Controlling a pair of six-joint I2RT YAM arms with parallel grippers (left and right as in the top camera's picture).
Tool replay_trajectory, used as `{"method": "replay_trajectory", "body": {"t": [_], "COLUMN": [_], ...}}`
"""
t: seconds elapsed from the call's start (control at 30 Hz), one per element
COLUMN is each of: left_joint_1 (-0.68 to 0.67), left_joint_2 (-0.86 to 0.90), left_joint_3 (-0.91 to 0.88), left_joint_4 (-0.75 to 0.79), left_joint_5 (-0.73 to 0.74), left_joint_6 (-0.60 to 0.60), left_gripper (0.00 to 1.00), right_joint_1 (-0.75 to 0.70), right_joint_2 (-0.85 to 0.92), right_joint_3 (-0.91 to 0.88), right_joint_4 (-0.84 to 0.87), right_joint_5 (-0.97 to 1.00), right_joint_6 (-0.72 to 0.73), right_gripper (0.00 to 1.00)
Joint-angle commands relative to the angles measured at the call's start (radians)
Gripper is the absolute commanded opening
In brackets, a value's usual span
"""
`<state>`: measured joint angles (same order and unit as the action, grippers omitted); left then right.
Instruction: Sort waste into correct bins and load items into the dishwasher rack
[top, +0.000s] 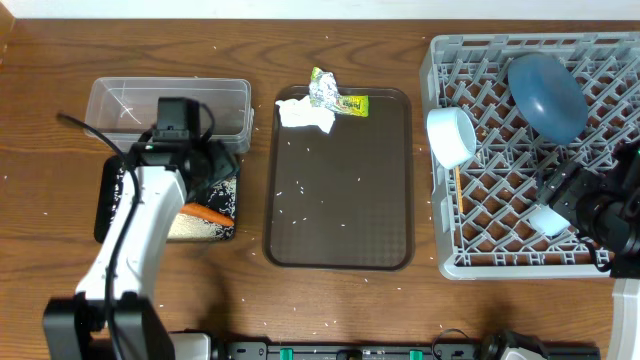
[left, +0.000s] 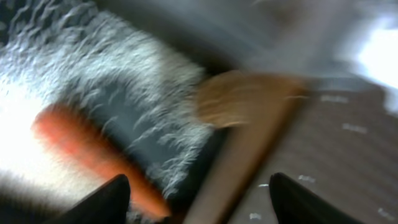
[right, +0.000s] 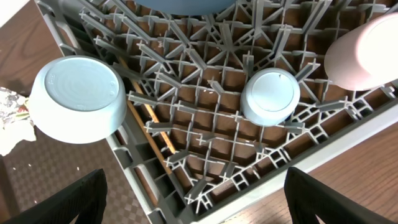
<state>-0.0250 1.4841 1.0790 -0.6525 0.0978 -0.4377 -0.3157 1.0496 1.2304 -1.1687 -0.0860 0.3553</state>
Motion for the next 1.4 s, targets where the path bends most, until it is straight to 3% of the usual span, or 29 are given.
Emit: {"method": "replay_trajectory", "body": {"t": [0.0,0.13,0.33,0.67,0.83,0.97,1.13,1.23,1.3,1.37], "left_joint_1": [-0.106,-0.226,-0.303,-0.313,-0.317,-0.325,-0.343,-0.348,-0.348,-0.348], "left_joint_2": [-0.045,0.003,0.205,0.546,0.668,0.733,0.719,0.673,0.611,0.544], "left_joint_3": [0.041,0.041,0.048,0.084,0.084,0.084,0.084,0.084,0.084,0.084], "left_joint_4": [0.105,0.307,0.609,1.08,1.22,1.238,1.121,0.989,0.862,0.75], "left_joint_5": [0.074,0.037,0.017,0.022,0.022,0.023,0.026,0.026,0.026,0.025], "left_joint_6": [0.291,0.448,0.449,0.49,0.489,0.478,0.479,0.478,0.478,0.478], "left_gripper": [0.67,0.67,0.67,0.68,0.58,0.47,0.29,0.19,0.07,0.06], "right_joint_1": [-0.006,-0.005,-0.005,-0.004,-0.004,-0.004,-0.004,-0.004,-0.004,-0.004], "right_joint_2": [-0.004,-0.004,-0.004,-0.004,-0.004,-0.004,-0.004,-0.004,-0.004,-0.004], "right_joint_3": [0.013,0.013,0.013,0.013,0.013,0.013,0.013,0.013,0.013,0.013], "right_joint_4": [-0.002,-0.002,0.0,-0.02,-0.035,-0.04,-0.048,-0.048,-0.047,-0.047], "right_joint_5": [0.0,-0.001,0.0,-0.001,-0.002,-0.001,-0.001,-0.001,-0.001,-0.001], "right_joint_6": [-0.012,-0.012,-0.012,-0.011,-0.001,0.007,0.007,0.007,0.007,0.007], "right_gripper": [0.85,0.85,0.85,0.85,0.85,0.85,0.85,0.85,0.85,0.85]}}
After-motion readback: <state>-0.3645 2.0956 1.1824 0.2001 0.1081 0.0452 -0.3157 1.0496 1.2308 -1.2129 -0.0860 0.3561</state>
